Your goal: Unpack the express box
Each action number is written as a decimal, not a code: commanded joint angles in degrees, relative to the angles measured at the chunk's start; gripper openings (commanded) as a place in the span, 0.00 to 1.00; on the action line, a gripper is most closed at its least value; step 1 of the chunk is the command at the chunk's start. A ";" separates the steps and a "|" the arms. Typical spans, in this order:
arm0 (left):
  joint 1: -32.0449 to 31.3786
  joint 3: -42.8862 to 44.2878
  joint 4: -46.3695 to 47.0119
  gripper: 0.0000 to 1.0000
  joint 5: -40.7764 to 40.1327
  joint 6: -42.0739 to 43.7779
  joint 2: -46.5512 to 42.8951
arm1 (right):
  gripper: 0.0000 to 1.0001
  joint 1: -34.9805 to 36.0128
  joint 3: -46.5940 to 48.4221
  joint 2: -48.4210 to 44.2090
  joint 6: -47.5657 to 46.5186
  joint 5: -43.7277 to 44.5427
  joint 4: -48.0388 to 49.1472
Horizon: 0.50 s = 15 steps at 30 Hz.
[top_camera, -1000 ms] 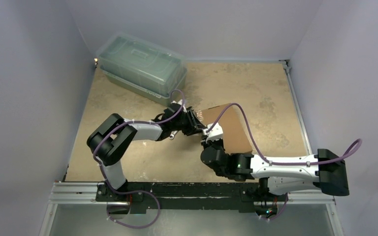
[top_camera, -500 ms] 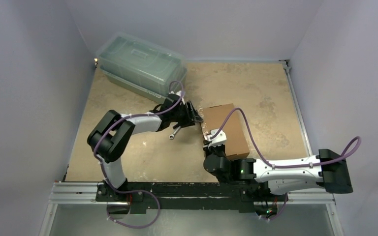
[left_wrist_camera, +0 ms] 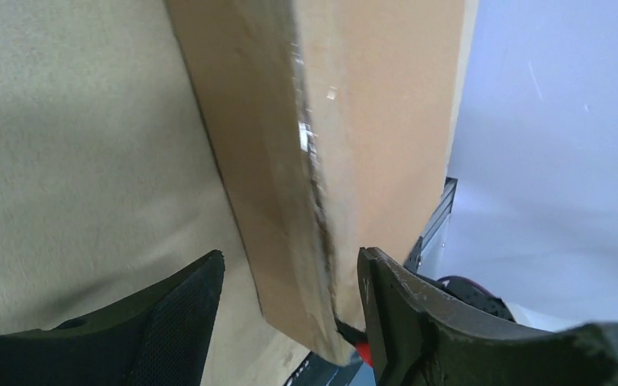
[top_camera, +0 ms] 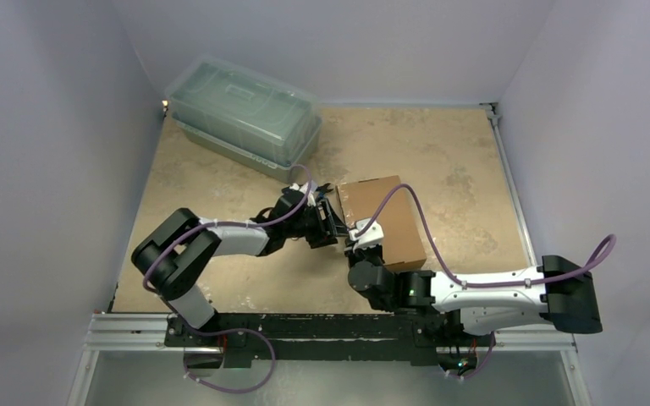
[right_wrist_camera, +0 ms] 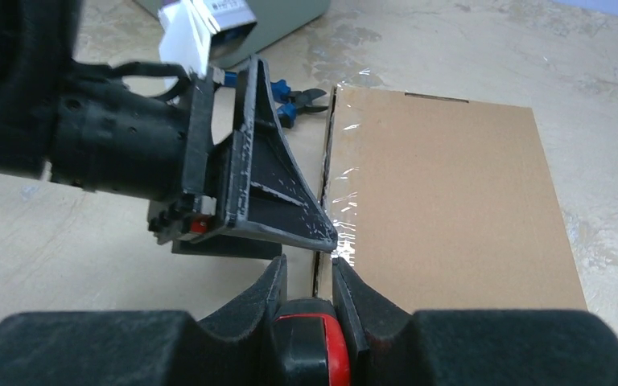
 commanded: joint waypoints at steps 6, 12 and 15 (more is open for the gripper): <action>-0.09 2.44 3.37 0.56 -8.18 -1.81 7.30 | 0.00 0.12 7.39 1.07 1.98 1.85 -4.48; 0.32 3.55 1.95 0.52 -12.92 -0.82 9.65 | 0.00 0.41 8.24 -0.06 9.10 -0.20 -14.02; 0.94 3.81 1.14 0.52 -13.31 -0.19 9.89 | 0.00 0.52 8.42 -1.74 10.91 -0.50 -16.60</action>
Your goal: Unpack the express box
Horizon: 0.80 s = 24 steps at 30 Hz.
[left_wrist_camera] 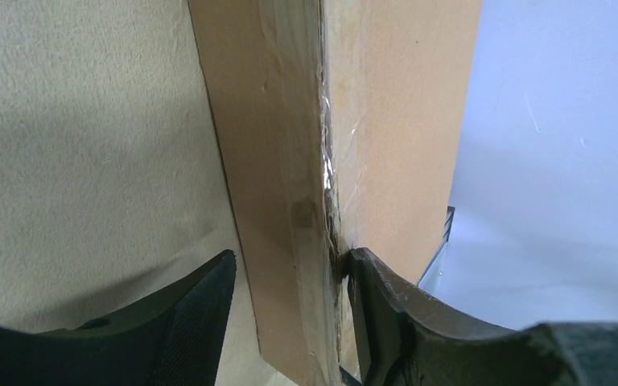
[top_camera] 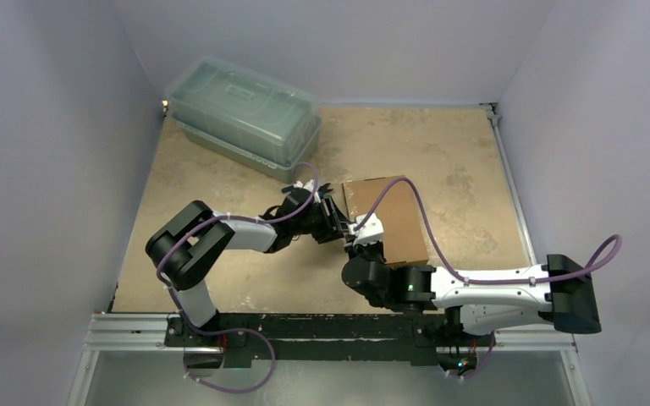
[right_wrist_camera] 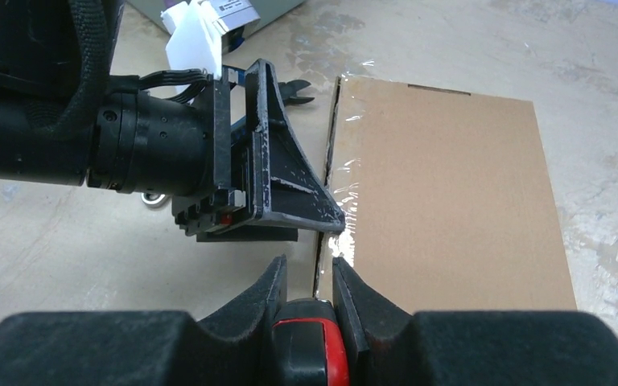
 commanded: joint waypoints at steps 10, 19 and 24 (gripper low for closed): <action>2.08 0.78 -3.48 0.51 -9.58 -2.43 2.70 | 0.00 1.56 2.79 -0.83 10.14 -0.97 -7.62; 2.23 0.43 -2.51 0.51 -11.45 -7.06 4.05 | 0.00 5.94 2.30 -0.52 14.89 0.85 -12.30; 2.34 1.79 -4.65 0.50 -13.45 -6.68 4.74 | 0.00 11.19 4.40 2.21 24.58 4.19 -21.74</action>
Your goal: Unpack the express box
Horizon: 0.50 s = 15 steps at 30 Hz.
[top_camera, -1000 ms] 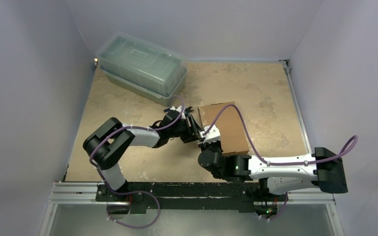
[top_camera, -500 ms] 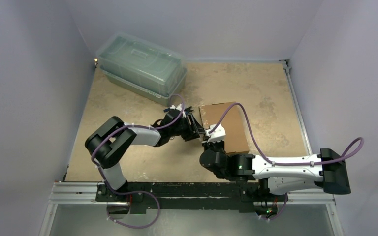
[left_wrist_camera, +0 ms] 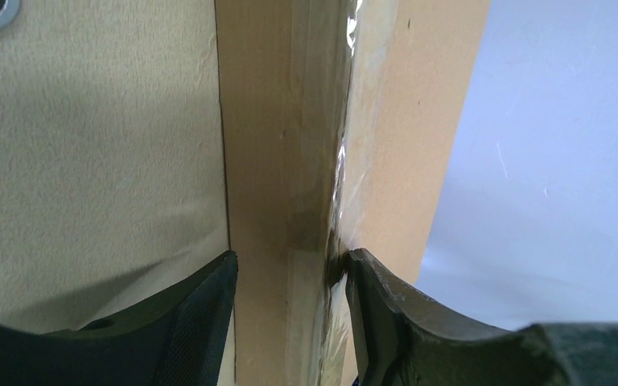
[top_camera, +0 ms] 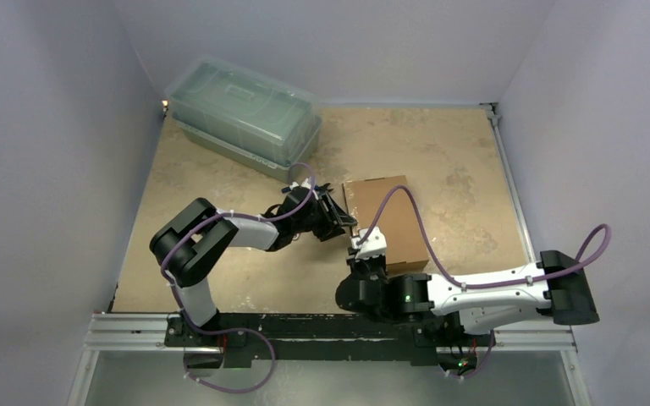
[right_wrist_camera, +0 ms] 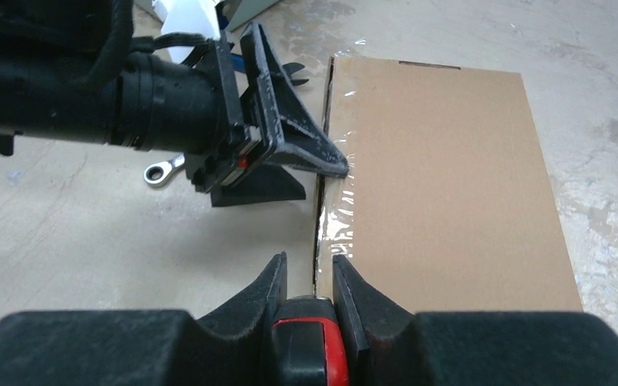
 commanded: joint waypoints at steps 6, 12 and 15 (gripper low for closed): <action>2.42 1.44 -5.95 0.50 -11.01 0.78 3.90 | 0.00 8.55 1.60 2.57 16.14 1.82 -10.62; 2.43 1.64 -6.83 0.50 -11.16 2.39 3.51 | 0.00 8.62 -0.96 -2.79 11.41 3.74 -5.40; 2.60 2.60 -6.87 0.50 -9.30 4.27 3.69 | 0.00 9.30 -4.05 -3.39 7.28 3.85 0.93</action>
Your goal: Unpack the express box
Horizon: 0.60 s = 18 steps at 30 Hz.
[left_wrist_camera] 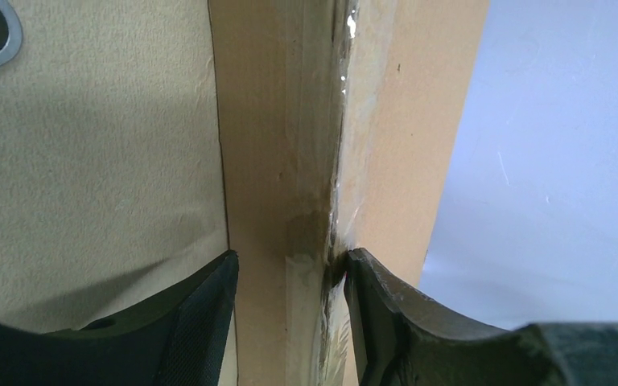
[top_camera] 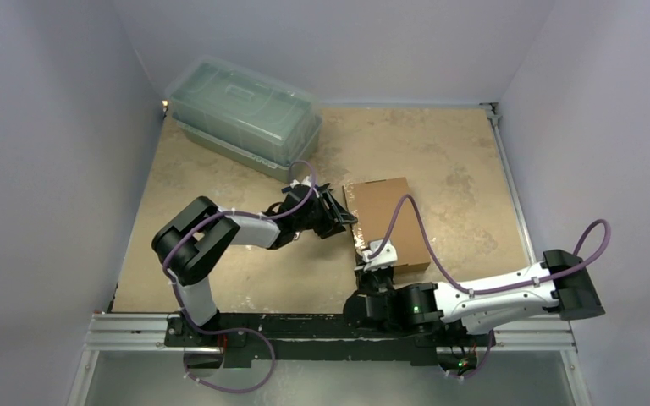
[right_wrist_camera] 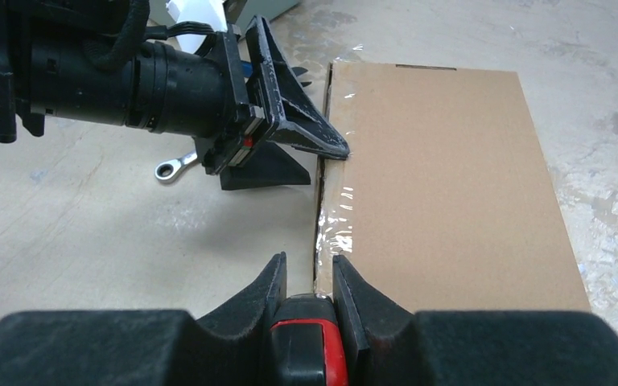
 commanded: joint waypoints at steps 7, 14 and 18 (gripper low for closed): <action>2.32 4.05 -9.83 0.59 -0.68 16.18 -0.85 | 0.00 2.23 -2.84 -3.35 -5.18 -3.03 9.69; 1.87 1.68 -10.88 0.61 5.79 20.83 -9.90 | 0.00 1.16 1.60 -4.28 -8.02 -1.50 6.20; -0.46 0.31 -9.25 0.59 8.48 15.40 -11.91 | 0.00 0.82 1.19 -4.10 -9.08 -1.72 7.56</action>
